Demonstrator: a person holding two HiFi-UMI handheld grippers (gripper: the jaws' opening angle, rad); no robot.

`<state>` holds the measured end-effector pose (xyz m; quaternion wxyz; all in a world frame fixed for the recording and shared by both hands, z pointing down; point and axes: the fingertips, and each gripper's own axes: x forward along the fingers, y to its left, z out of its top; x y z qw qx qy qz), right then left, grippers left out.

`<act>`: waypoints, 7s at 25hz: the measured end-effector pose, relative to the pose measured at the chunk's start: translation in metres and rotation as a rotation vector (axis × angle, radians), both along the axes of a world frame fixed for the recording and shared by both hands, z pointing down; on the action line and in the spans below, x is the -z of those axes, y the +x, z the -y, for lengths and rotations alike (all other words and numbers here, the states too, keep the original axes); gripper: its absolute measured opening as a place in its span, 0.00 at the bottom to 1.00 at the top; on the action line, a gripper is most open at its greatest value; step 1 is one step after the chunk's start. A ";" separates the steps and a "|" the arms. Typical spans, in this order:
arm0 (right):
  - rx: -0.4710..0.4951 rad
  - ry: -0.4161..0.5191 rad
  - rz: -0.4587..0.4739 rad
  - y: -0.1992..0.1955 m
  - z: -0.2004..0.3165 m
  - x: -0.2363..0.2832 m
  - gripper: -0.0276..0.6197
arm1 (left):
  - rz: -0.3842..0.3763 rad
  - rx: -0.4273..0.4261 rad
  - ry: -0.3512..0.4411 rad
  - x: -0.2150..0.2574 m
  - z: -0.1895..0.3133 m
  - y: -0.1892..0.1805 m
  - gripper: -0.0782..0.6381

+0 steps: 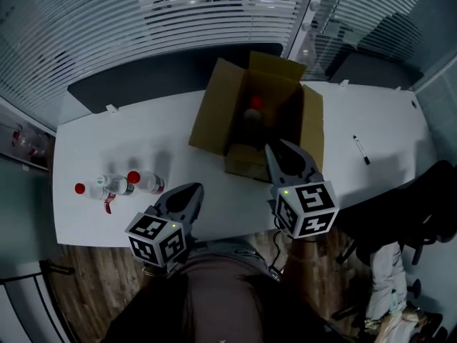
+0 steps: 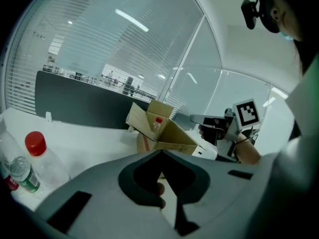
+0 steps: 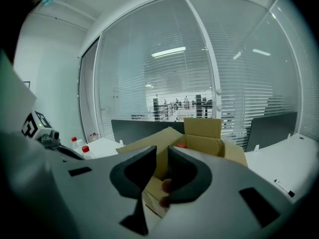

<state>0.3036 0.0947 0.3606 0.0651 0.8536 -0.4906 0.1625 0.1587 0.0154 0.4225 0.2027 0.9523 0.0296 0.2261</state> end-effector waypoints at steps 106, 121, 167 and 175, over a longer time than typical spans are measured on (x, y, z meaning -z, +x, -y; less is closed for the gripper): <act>-0.164 -0.239 0.056 0.114 0.075 -0.032 0.31 | 0.060 -0.013 -0.142 -0.036 0.083 0.014 0.12; -0.132 -0.152 -0.064 0.077 0.060 0.048 0.31 | 0.016 -0.050 -0.108 -0.015 0.062 -0.003 0.12; -0.030 -0.035 -0.177 -0.062 0.023 0.118 0.31 | -0.020 -0.181 -0.071 0.006 0.012 -0.060 0.12; 0.052 -0.024 -0.167 -0.079 0.037 0.119 0.31 | -0.028 -0.119 -0.059 0.006 0.022 -0.064 0.12</act>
